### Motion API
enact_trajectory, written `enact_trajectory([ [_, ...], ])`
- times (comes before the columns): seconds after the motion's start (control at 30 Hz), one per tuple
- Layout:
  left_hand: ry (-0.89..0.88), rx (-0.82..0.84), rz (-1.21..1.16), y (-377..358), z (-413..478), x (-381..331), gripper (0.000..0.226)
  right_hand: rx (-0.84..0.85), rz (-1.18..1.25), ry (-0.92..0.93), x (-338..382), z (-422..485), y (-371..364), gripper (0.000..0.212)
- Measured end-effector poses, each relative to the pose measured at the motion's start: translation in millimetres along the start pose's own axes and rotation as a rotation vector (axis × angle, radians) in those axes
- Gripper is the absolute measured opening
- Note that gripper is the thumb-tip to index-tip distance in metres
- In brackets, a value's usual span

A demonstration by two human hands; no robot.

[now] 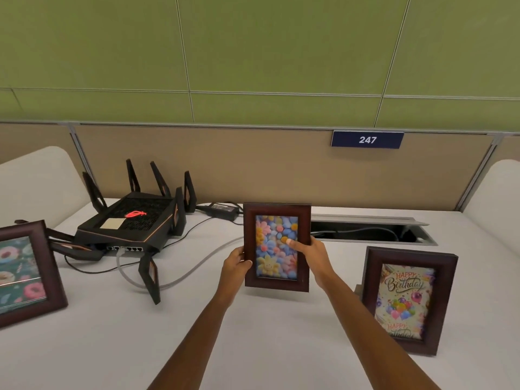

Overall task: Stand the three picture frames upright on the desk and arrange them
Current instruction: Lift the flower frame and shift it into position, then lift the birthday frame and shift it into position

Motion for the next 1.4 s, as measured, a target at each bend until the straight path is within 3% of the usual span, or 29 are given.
enact_trajectory([
  [0.87,0.012,-0.046,0.108,-18.0,45.2,29.8,0.034,-0.088,-0.076,-0.042,-27.3,57.7,9.3,0.047],
  [1.0,0.008,0.017,0.247,-23.2,29.0,44.6,0.047,-0.122,-0.162,0.05,-38.4,39.8,5.4,0.056],
  [1.17,-0.036,-0.017,0.576,-31.5,4.6,61.5,0.062,-0.199,-0.331,-0.033,-68.7,9.4,2.8,0.081],
  [1.3,-0.07,-0.104,0.91,-36.8,-18.2,75.7,0.057,-0.222,-0.51,0.002,-82.6,-21.1,-0.4,0.075],
  [1.4,-0.088,-0.075,1.038,-42.8,-30.1,84.6,0.056,-0.216,-0.75,0.071,-91.9,-43.5,-2.8,0.066],
])
Point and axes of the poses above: each hand's wrist, its own z-axis towards the middle knuckle, its own y-axis out of the back of the hand, x = y × z, the point moved 3 cm from there along z, towards the middle knuckle, and after that the axes turned 1 degree about -x, right-handed, at the moved point
